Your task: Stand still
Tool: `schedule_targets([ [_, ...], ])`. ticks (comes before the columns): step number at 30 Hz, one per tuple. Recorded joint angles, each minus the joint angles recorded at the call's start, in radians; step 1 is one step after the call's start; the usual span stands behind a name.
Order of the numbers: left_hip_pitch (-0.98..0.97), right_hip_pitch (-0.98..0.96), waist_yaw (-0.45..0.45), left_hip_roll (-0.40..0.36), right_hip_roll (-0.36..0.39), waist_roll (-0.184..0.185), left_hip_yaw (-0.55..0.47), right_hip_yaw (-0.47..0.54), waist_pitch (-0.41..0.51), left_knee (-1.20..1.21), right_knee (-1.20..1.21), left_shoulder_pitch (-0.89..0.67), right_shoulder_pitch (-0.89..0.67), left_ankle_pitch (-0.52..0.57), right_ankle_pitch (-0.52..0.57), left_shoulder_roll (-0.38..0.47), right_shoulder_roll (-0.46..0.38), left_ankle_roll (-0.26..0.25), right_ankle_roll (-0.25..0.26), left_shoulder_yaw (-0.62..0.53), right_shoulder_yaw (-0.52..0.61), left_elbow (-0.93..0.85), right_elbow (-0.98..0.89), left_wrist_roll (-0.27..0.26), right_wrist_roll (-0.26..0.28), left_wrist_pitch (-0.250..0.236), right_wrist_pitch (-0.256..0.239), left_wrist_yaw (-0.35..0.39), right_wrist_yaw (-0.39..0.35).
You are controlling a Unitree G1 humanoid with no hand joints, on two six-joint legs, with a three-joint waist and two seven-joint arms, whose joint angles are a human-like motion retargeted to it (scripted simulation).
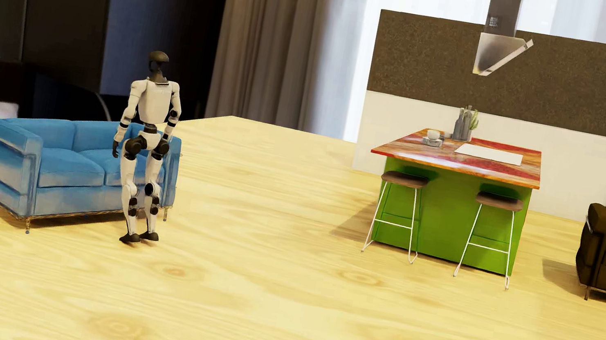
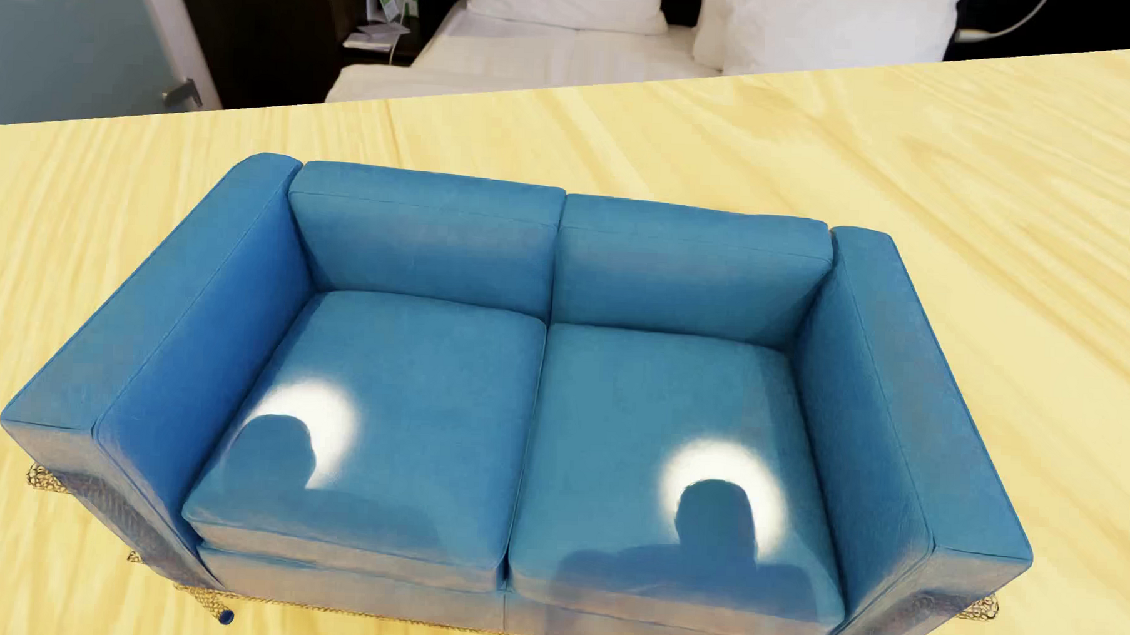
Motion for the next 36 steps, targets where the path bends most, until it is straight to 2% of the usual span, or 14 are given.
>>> schedule_targets([
  [8,0.003,-0.002,-0.003,-0.005,-0.002,-0.005,0.000,0.000,-0.006,-0.003,0.003,-0.007,0.003,-0.006,-0.005,-0.004,-0.007,0.000,0.000,-0.008,0.017,0.007,-0.003,0.000,0.000,0.000,0.000,0.000,0.000],
  [21,-0.001,-0.007,-0.012,0.000,0.002,-0.003,0.000,0.000,-0.015,-0.006,0.004,-0.005,-0.001,-0.018,-0.011,-0.004,-0.002,0.000,0.000,-0.001,-0.029,0.007,0.008,0.000,0.000,0.000,0.000,0.000,0.000],
  [26,0.006,-0.004,-0.007,0.002,0.003,-0.005,0.000,0.000,-0.017,-0.012,0.002,-0.011,0.003,-0.023,-0.012,-0.005,-0.004,0.000,0.000,-0.004,-0.004,0.019,0.004,0.000,0.000,0.000,0.000,0.000,0.000],
  [29,0.001,-0.007,-0.006,0.003,0.006,-0.007,0.000,0.000,-0.014,-0.010,0.002,-0.008,0.009,-0.024,-0.011,-0.001,0.001,0.000,0.000,0.006,-0.042,0.005,0.007,0.000,0.000,0.000,0.000,0.000,0.000],
  [36,0.001,-0.008,-0.009,0.003,0.005,-0.011,0.000,0.000,-0.011,-0.011,0.003,0.000,0.005,-0.026,-0.010,0.005,-0.002,0.000,0.000,0.015,-0.046,0.009,0.019,0.000,0.000,0.000,0.000,0.000,0.000],
])
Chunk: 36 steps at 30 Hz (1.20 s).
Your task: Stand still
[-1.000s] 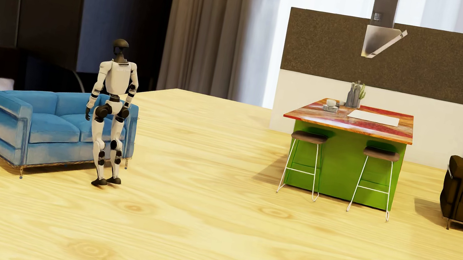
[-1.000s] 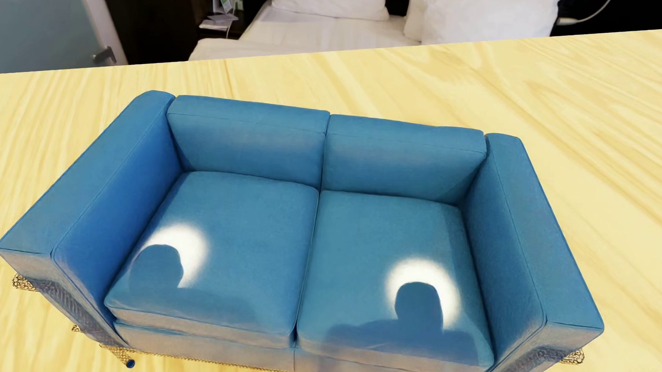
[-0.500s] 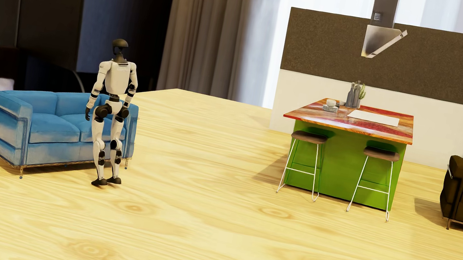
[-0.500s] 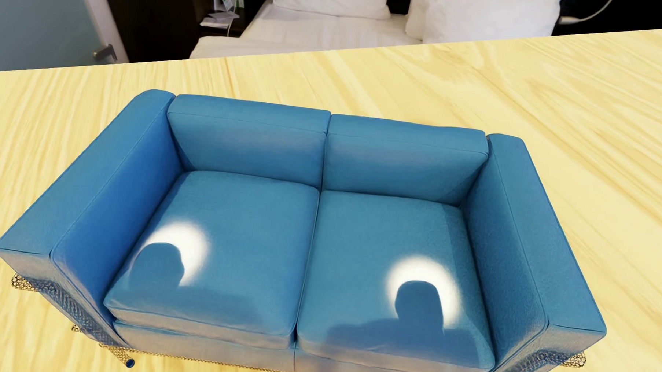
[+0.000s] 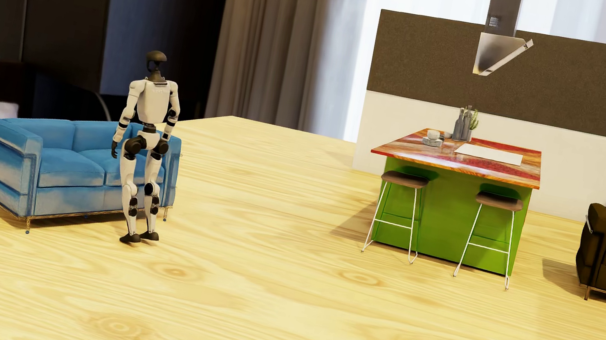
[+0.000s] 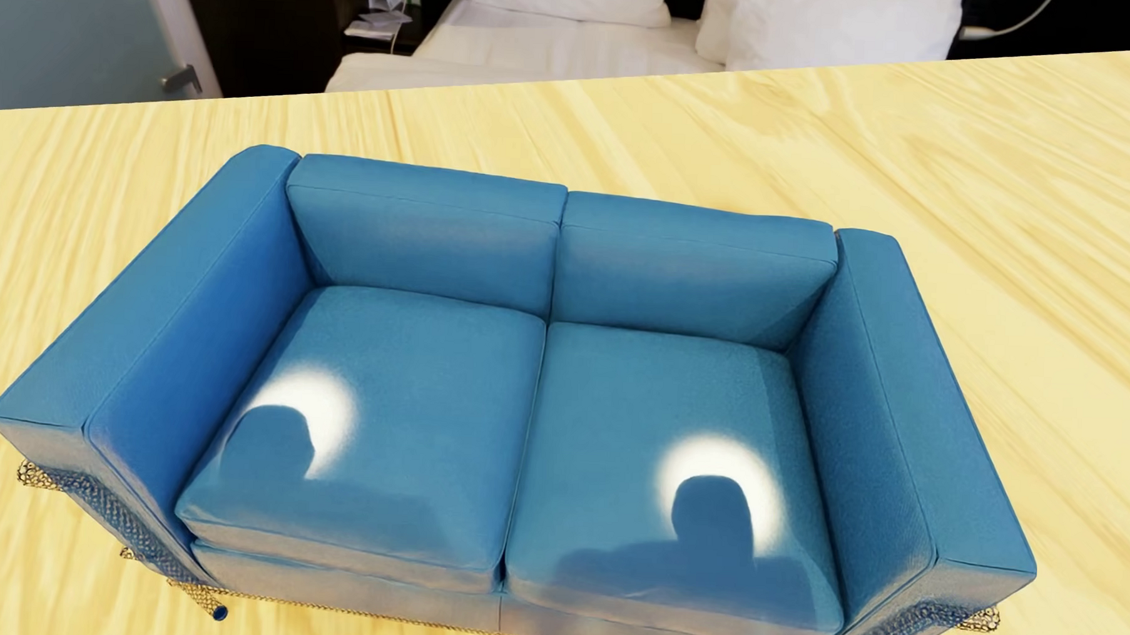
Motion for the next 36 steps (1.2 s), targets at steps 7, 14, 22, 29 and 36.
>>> schedule_targets([
  [7,0.007,0.007,-0.008,0.005,0.003,0.004,0.000,0.000,0.001,-0.004,-0.007,-0.003,-0.015,-0.007,0.002,0.000,-0.005,0.000,0.000,-0.014,0.029,0.003,-0.002,0.000,0.000,0.000,0.000,0.000,0.000],
  [14,0.008,0.008,-0.024,0.008,0.008,0.004,0.000,0.000,-0.007,-0.005,-0.011,-0.012,-0.017,-0.004,0.003,-0.002,-0.004,0.000,0.000,-0.028,0.043,0.007,-0.004,0.000,0.000,0.000,0.000,0.000,0.000],
  [22,0.011,0.006,-0.025,0.010,0.012,0.001,0.000,0.000,-0.004,-0.005,-0.002,-0.016,-0.009,-0.002,0.004,0.000,-0.013,0.000,0.000,-0.043,0.061,0.001,0.000,0.000,0.000,0.000,0.000,0.000,0.000],
  [29,0.016,0.017,-0.009,0.004,0.006,-0.001,0.000,0.000,0.003,-0.003,-0.009,0.000,-0.006,-0.003,0.007,0.003,-0.006,0.000,0.000,-0.049,0.057,0.002,-0.004,0.000,0.000,0.000,0.000,0.000,0.000],
  [36,0.012,0.025,-0.018,0.004,0.011,0.004,0.000,0.000,0.007,0.002,-0.024,-0.005,-0.013,-0.009,0.016,0.000,-0.002,0.000,0.000,-0.040,0.049,0.007,0.000,0.000,0.000,0.000,0.000,0.000,0.000],
])
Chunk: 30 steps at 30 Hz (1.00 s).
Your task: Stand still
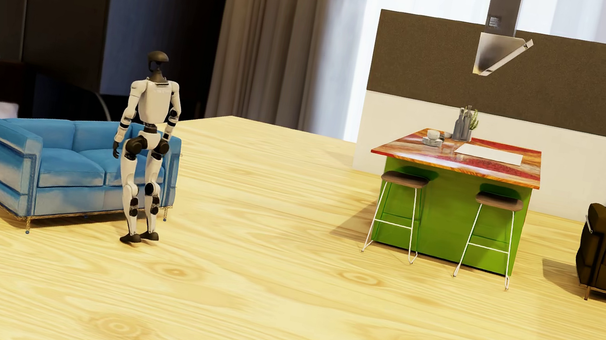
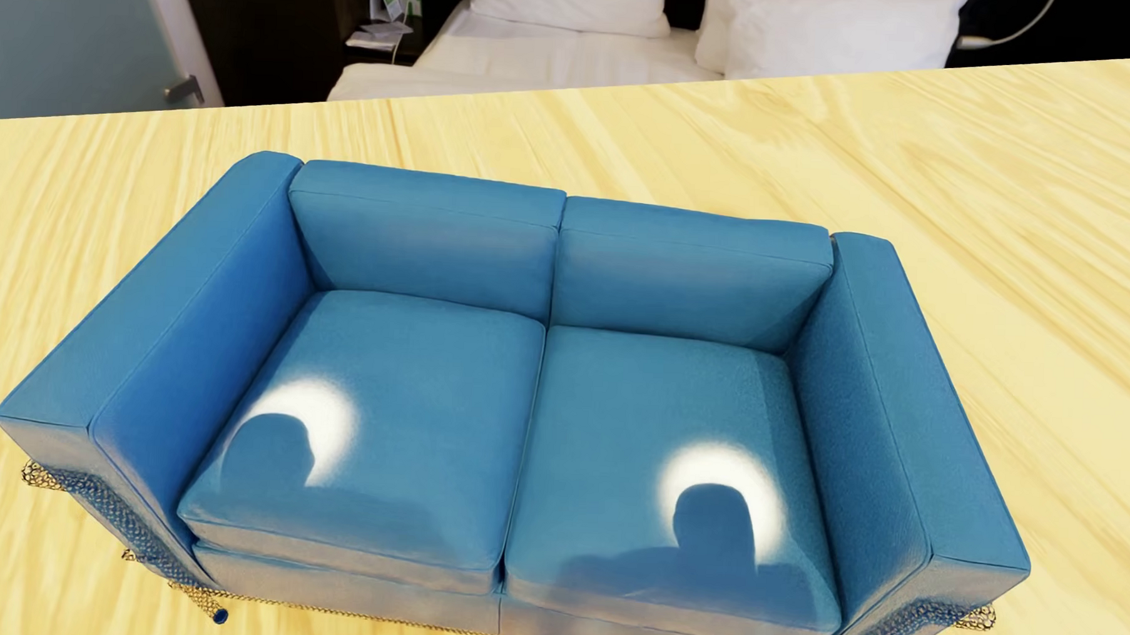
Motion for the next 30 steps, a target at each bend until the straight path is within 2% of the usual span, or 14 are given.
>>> schedule_targets([
  [9,0.016,-0.009,0.020,0.003,-0.003,0.005,0.000,0.000,-0.013,-0.031,-0.004,-0.006,0.002,-0.009,0.004,0.000,-0.002,0.000,0.000,-0.014,0.015,-0.003,-0.003,0.000,0.000,0.000,0.000,0.000,0.000],
  [18,0.021,-0.004,0.025,0.001,-0.007,0.011,0.000,0.000,-0.017,-0.023,0.013,0.006,0.010,-0.002,-0.008,-0.012,-0.003,0.000,0.000,0.020,0.002,-0.005,0.003,0.000,0.000,0.000,0.000,0.000,0.000],
  [20,0.022,-0.005,0.021,0.002,-0.007,0.015,0.000,0.000,-0.015,-0.023,0.018,0.008,0.017,-0.003,-0.010,-0.014,0.000,0.000,0.000,0.013,-0.022,-0.006,0.000,0.000,0.000,0.000,0.000,0.000,0.000],
  [25,0.028,0.011,0.019,-0.001,-0.008,0.016,0.000,0.000,-0.012,-0.024,-0.004,0.008,0.019,-0.001,0.000,-0.011,-0.009,0.000,0.000,-0.008,0.004,-0.004,-0.011,0.000,0.000,0.000,0.000,0.000,0.000],
  [30,0.013,-0.006,0.021,0.003,-0.008,0.023,0.000,0.000,-0.017,-0.020,0.002,0.006,0.015,0.007,0.001,-0.012,-0.005,0.000,0.000,0.012,-0.024,-0.005,-0.005,0.000,0.000,0.000,0.000,0.000,0.000],
])
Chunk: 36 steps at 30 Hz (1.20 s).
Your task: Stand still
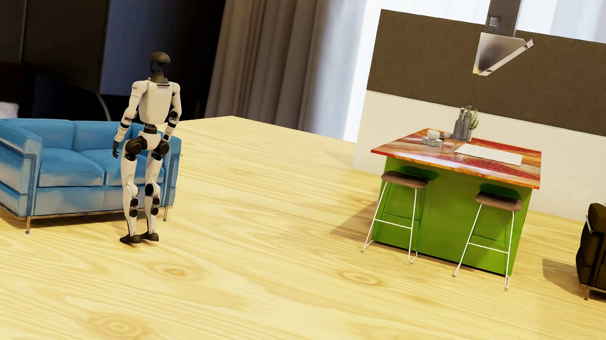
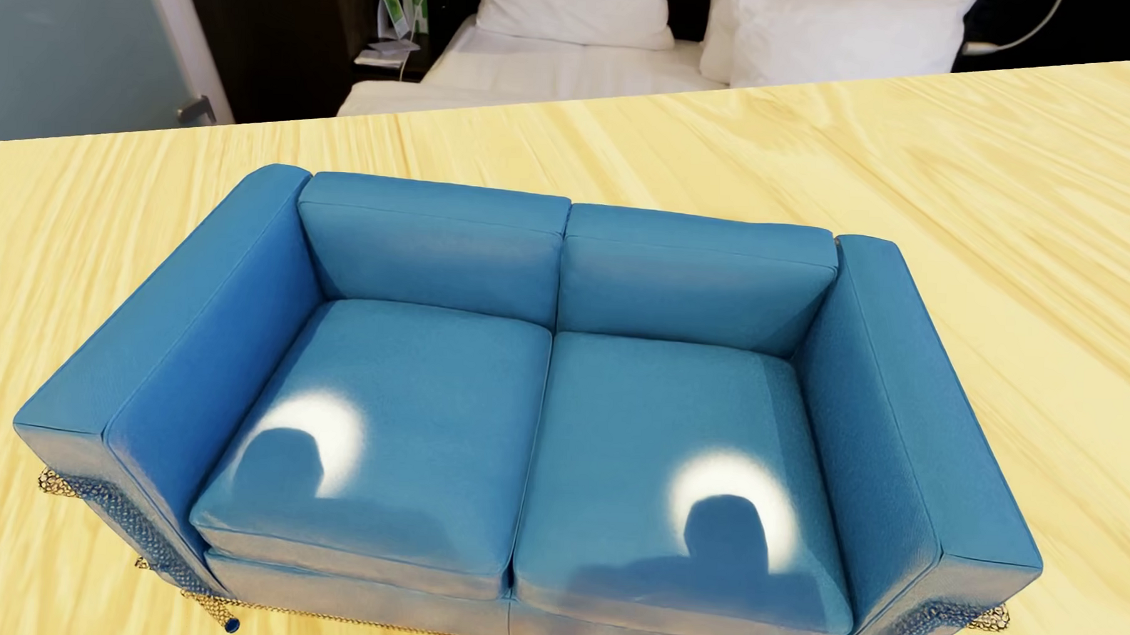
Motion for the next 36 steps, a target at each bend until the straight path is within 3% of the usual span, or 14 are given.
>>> schedule_targets([
  [36,0.003,-0.003,0.004,-0.009,-0.005,0.013,0.000,0.000,0.016,0.006,0.019,0.009,0.010,0.020,-0.013,0.005,-0.015,0.000,0.000,-0.011,0.011,-0.003,0.017,0.000,0.000,0.000,0.000,0.000,0.000],
])
